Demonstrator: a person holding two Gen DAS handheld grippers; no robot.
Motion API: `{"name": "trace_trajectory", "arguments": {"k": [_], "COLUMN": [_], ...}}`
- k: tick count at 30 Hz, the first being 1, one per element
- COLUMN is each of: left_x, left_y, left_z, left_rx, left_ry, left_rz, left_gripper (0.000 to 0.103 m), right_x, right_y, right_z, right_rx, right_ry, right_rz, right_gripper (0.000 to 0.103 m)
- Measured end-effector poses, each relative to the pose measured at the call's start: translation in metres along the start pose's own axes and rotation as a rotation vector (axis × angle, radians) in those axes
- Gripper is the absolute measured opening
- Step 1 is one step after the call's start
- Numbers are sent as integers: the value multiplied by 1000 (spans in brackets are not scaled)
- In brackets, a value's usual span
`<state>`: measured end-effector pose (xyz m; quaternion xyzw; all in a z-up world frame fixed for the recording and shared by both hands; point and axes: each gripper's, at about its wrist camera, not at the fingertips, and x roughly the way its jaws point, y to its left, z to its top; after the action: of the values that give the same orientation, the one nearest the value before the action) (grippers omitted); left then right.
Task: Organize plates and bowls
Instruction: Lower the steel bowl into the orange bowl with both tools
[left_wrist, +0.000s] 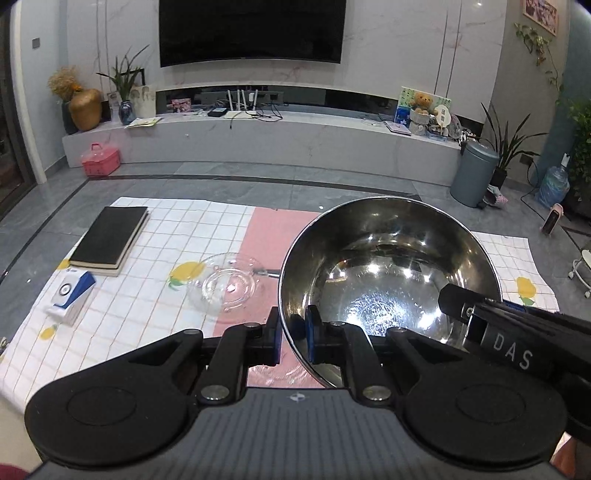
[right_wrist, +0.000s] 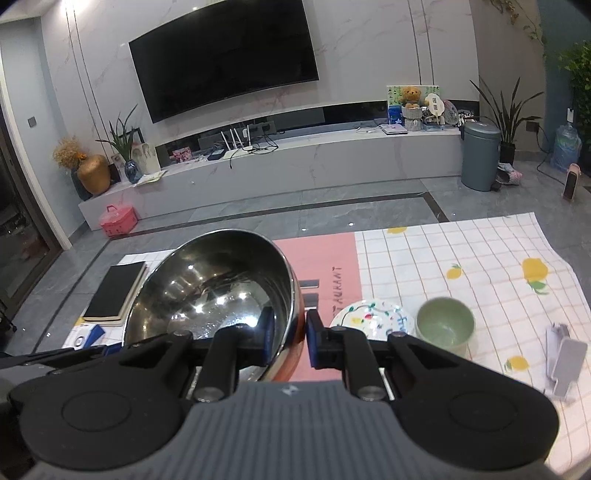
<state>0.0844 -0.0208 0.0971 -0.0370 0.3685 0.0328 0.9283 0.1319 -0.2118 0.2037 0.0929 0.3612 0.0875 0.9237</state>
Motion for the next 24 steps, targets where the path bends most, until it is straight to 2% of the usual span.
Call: {"name": "trace_trajectory", "arguments": {"k": [6,15,24], "left_x": [-15,-17,12], "left_y": [9,21,25], "left_z": [-11,-46,-87], "left_rx": [-19,6,11], "left_ry": [8,9,97], "left_rz": [-23,-44,-106], "left_gripper": [14,14,14], "right_x": [-25,-22,-13], "right_y": [6,-8,-16], "right_z": [-16,-61,-98], "right_rx": [23,119,119], "right_ry": [11,68,84], "right_rz": [-8,37,33], "right_gripper": [17,17,23]}}
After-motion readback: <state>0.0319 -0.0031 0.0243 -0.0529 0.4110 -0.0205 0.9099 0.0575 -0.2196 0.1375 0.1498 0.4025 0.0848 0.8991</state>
